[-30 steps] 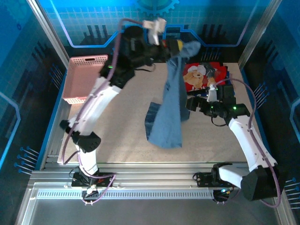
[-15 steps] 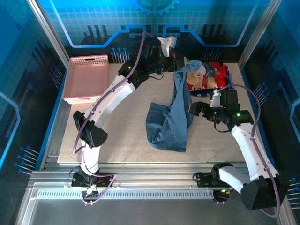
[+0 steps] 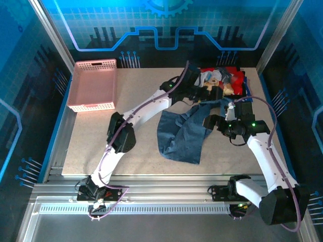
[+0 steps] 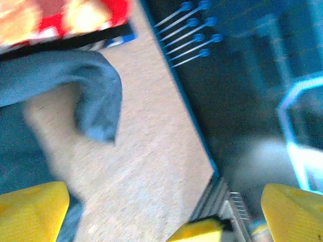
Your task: Fold and stack the t-shirts
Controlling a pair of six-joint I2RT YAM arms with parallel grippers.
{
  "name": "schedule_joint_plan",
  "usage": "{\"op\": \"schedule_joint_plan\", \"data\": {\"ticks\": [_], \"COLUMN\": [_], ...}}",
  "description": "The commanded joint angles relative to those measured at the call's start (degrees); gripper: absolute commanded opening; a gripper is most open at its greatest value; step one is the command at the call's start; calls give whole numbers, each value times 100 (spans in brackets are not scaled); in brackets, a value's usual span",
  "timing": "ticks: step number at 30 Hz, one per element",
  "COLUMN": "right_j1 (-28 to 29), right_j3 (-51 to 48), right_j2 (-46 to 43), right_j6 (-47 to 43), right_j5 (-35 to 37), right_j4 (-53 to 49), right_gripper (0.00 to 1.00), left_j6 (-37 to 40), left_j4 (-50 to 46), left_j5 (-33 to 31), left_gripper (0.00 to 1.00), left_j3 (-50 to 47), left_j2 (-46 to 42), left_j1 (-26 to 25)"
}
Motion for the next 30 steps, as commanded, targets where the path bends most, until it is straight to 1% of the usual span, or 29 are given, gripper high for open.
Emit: {"op": "schedule_joint_plan", "data": {"ticks": [1, 4, 5, 7, 10, 12, 13, 17, 20, 21, 23, 25, 27, 30], "right_j1": [-41, -47, -52, -64, -201, -318, -358, -457, -527, -570, -639, -699, -762, -851], "right_j3": [-40, -36, -28, 12, 151, 242, 272, 348, 351, 347, 325, 291, 256, 203], "right_j2": [-88, -90, -88, -62, -22, 5, 33, 127, 123, 123, 123, 101, 71, 18], "right_j6": [23, -28, -52, -120, -191, -229, -256, -243, -252, -251, -240, -232, -210, -225], "right_j5": [100, 168, 201, 327, 537, 548, 560, 566, 678, 697, 706, 706, 741, 777], "right_j4": [-110, -122, -127, -157, -257, -285, -285, -242, -250, -258, -265, -263, -292, -329], "right_gripper": [100, 100, 100, 100, 100, 100, 100, 100, 100, 100, 100, 100, 100, 100], "left_j6": [-224, -305, -336, -669, -1218, -1584, -1761, -2135, -2322, -2376, -2395, -2454, -2525, -2280], "left_j4": [329, -160, -312, -410, -152, 167, 390, 940, 1073, 1110, 1032, 875, 751, 297], "left_j5": [-477, -716, -757, -699, -702, -743, -741, -697, -584, -569, -564, -640, -797, -1159], "left_gripper": [99, 99, 99, 99, 92, 85, 85, 64, 48, 44, 40, 33, 28, 24], "left_j3": [-1343, -2651, -3009, -3850, -4995, -5517, -5726, -6006, -6107, -6171, -6203, -6260, -6464, -6729], "left_j2": [-2108, -3225, -3441, -3799, -4018, -3985, -3900, -3415, -2971, -2843, -2576, -2420, -2403, -2527], "left_j1": [403, 557, 547, 474, 140, -111, -234, -485, -518, -515, -487, -388, -181, 230]}}
